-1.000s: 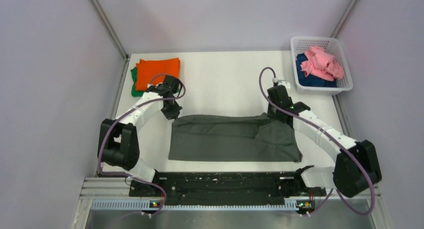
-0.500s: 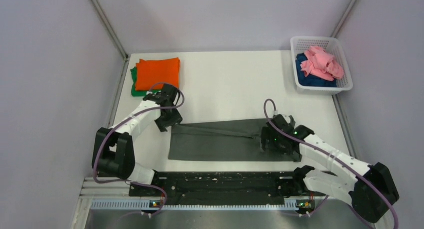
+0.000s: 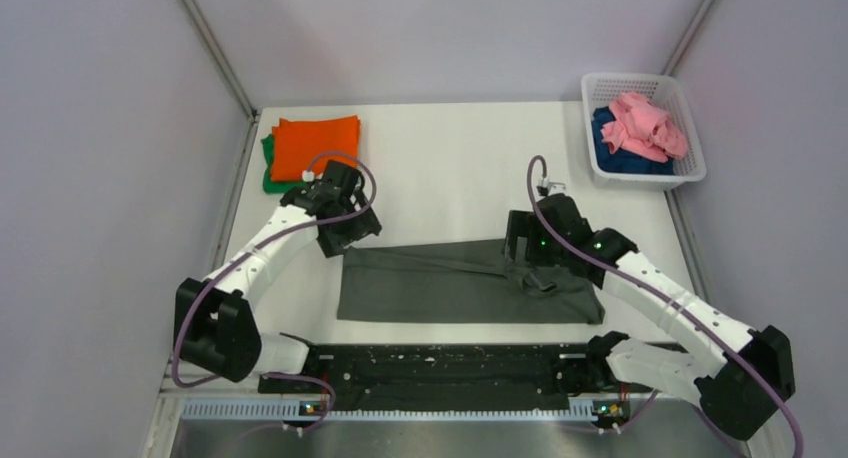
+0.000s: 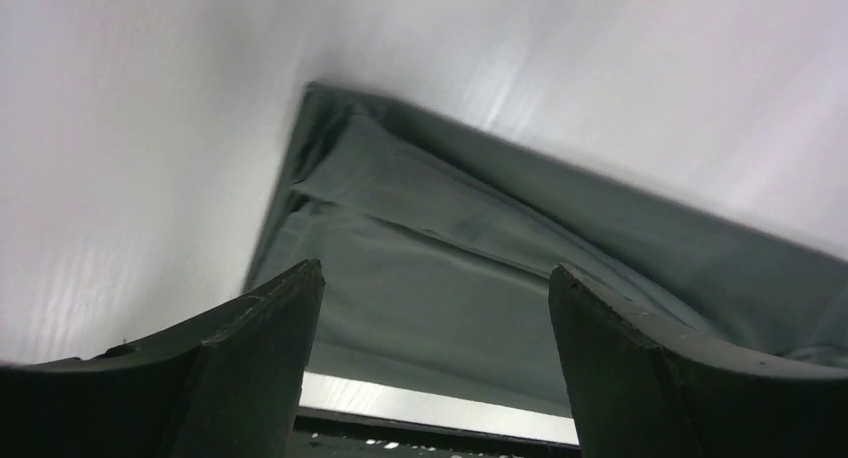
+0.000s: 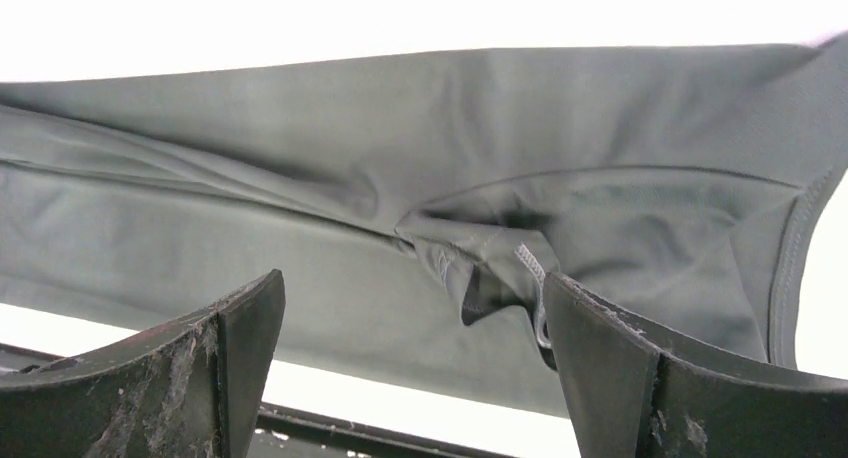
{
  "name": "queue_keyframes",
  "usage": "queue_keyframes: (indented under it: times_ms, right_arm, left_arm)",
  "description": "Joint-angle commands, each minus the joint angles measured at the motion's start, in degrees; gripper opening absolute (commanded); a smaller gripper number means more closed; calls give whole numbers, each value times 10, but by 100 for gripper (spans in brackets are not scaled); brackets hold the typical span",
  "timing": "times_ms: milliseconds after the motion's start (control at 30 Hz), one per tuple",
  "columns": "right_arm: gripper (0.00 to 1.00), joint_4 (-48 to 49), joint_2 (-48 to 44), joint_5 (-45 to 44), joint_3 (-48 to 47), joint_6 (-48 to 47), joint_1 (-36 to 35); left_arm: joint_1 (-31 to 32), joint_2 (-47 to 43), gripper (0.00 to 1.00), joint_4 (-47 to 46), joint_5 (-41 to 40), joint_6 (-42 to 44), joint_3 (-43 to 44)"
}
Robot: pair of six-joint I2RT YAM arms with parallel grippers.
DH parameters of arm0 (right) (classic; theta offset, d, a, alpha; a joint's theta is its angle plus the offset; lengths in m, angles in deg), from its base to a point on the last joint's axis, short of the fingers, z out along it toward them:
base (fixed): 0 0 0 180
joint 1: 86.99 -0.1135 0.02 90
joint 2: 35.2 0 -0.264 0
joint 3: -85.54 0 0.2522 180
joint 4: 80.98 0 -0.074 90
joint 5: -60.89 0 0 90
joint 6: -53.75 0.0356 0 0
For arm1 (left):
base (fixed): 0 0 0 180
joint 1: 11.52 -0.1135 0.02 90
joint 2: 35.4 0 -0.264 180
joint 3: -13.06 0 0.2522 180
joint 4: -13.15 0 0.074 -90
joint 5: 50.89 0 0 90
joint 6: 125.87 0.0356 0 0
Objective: Fold and stack the t-shirts
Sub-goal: Fold the other side of the tshirt into a rectangle
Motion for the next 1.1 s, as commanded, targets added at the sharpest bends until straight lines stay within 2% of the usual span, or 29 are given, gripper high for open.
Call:
queue_keyframes:
  times_ms: [0, 233, 433, 600, 800, 1067]
  right_arm:
    - [99, 75, 61, 35, 0, -30, 31]
    - [99, 98, 99, 92, 68, -29, 44]
    - [99, 67, 38, 140, 143, 5, 44]
    - [99, 31, -21, 158, 180, 26, 43]
    - [99, 34, -39, 188, 197, 50, 43]
    - [99, -37, -90, 180, 152, 48, 44]
  left_arm:
    - [29, 41, 88, -100, 66, 25, 40]
    - [61, 159, 88, -122, 59, 50, 110]
    - [74, 193, 85, -107, 68, 32, 74]
    - [82, 135, 84, -53, 24, 6, 25]
    - [83, 66, 84, -28, 18, -24, -49]
    - [86, 9, 85, 16, -6, -58, -109]
